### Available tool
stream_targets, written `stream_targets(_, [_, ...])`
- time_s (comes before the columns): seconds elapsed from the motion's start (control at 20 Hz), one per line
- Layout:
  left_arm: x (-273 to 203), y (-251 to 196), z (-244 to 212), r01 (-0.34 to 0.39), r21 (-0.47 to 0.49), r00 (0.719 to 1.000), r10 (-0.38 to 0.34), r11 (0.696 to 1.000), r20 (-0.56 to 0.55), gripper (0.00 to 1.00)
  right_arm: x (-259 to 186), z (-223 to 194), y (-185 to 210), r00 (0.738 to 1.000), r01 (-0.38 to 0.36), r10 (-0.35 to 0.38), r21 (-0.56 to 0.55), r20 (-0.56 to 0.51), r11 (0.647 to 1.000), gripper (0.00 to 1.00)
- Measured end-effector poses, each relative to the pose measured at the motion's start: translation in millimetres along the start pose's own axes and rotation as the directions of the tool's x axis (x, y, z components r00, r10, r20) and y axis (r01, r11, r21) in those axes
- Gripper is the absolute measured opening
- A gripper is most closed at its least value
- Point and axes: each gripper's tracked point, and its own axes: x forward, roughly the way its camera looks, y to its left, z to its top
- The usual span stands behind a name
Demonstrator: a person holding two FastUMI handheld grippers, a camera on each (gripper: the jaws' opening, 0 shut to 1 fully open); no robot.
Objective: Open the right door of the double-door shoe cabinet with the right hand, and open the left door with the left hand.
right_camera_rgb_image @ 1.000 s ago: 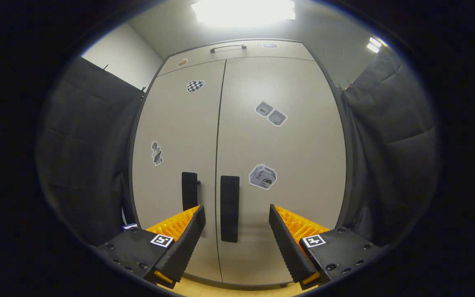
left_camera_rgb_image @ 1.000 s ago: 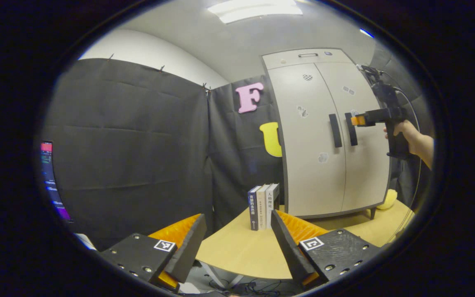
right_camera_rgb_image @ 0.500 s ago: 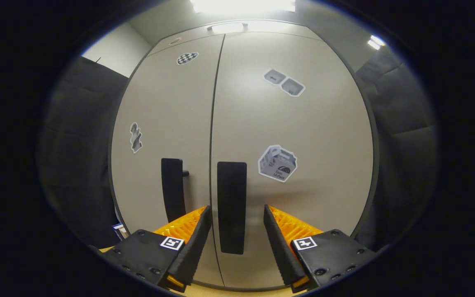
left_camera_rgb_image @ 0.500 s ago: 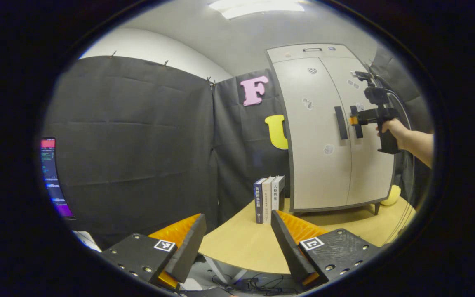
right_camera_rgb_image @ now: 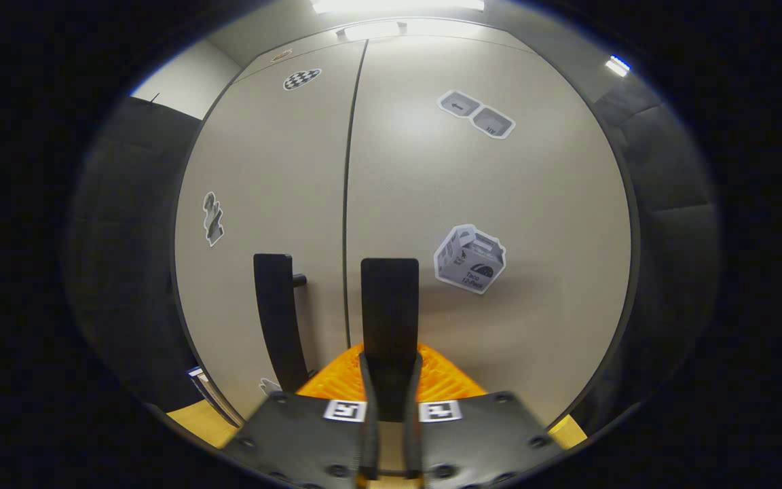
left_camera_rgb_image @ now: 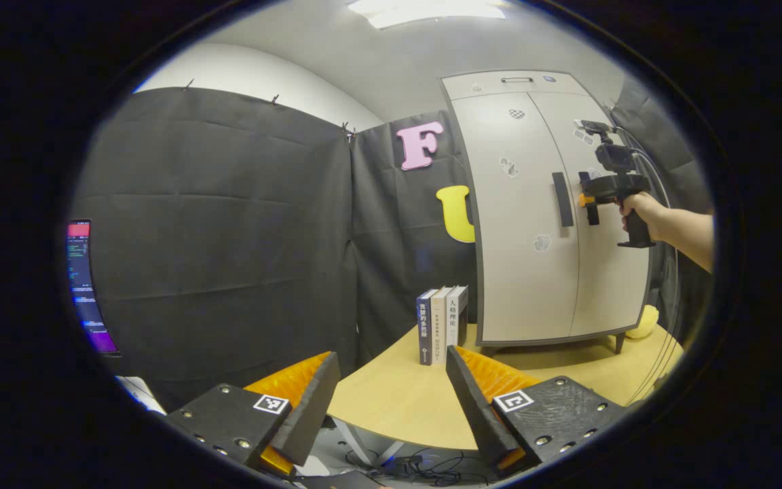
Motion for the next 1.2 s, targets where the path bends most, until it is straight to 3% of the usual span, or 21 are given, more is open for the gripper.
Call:
stream_targets(0.1, [-0.4, -0.1, 1.3, 0.011, -0.009, 1.0, -0.011, 1.0, 0.005, 0.93, -3.4, -0.7, 0.4, 1.0, -0.016, 0.016, -0.028, -0.002, 0.999, 0.11])
stream_targets(0.6, [-1.3, -0.5, 11.7, 0.06, -0.011, 0.996, -0.06, 0.998, 0.059, 0.94, -41.8, -3.0, 0.2, 0.999, -0.046, 0.047, 0.035, -0.028, 0.998, 0.12])
stream_targets(1.2, [-3.3, -32.7, 11.2, 0.166, -0.003, 0.984, -0.166, 0.986, 0.067, 0.93, -97.5, -5.1, -18.1, 0.992, -0.11, 0.11, 0.01, -0.064, 0.994, 0.12])
